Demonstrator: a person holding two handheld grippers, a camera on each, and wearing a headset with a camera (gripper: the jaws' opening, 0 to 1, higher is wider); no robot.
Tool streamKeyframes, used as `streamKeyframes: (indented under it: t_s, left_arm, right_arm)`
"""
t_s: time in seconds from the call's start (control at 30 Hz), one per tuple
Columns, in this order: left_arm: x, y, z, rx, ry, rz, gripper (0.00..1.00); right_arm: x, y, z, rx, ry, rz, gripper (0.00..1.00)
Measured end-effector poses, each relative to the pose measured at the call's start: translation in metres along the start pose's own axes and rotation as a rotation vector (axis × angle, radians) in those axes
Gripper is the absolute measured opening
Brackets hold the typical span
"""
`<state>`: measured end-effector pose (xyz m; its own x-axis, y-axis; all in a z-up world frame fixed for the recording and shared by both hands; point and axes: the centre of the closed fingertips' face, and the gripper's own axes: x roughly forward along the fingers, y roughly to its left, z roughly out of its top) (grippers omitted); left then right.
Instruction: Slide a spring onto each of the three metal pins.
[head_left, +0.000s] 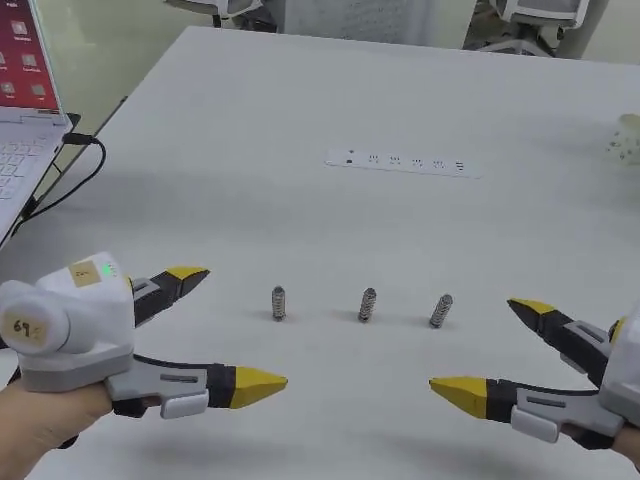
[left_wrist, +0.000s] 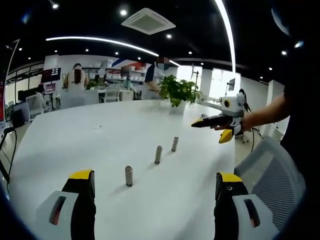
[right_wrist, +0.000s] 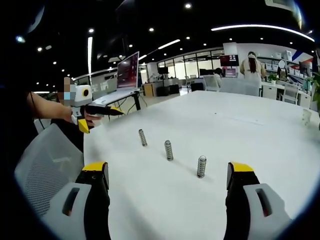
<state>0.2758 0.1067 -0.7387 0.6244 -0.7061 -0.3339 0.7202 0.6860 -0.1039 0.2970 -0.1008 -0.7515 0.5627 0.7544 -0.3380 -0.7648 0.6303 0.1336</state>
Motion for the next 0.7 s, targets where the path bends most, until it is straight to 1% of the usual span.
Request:
streamKeyframes:
  t_s: [0.1, 0.23, 0.33, 0.53, 0.7]
  left_arm:
    - [-0.0004, -0.0006, 0.0001, -0.003, -0.002, 0.003, 0.98]
    - [-0.0003, -0.0027, -0.0014, 0.0, 0.006, 0.001, 0.98]
    - [-0.0003, -0.0028, -0.0028, -0.006, 0.012, 0.002, 0.98]
    - [-0.0013, -0.0028, -0.0021, -0.003, 0.011, 0.007, 0.98]
    - [-0.0014, -0.0017, -0.0007, -0.005, 0.007, 0.01, 0.98]
  right_arm:
    - [-0.0015, -0.0029, -0.002, 0.002, 0.005, -0.003, 0.99]
    - [-0.0026, -0.005, -0.0053, 0.008, 0.011, -0.007, 0.99]
    - [-0.0026, -0.0063, -0.0089, 0.005, 0.027, -0.012, 0.99]
    - [-0.0011, -0.0063, -0.0066, 0.01, 0.015, -0.011, 0.99]
    - [-0.0001, -0.0096, -0.0022, 0.009, 0.008, -0.015, 0.99]
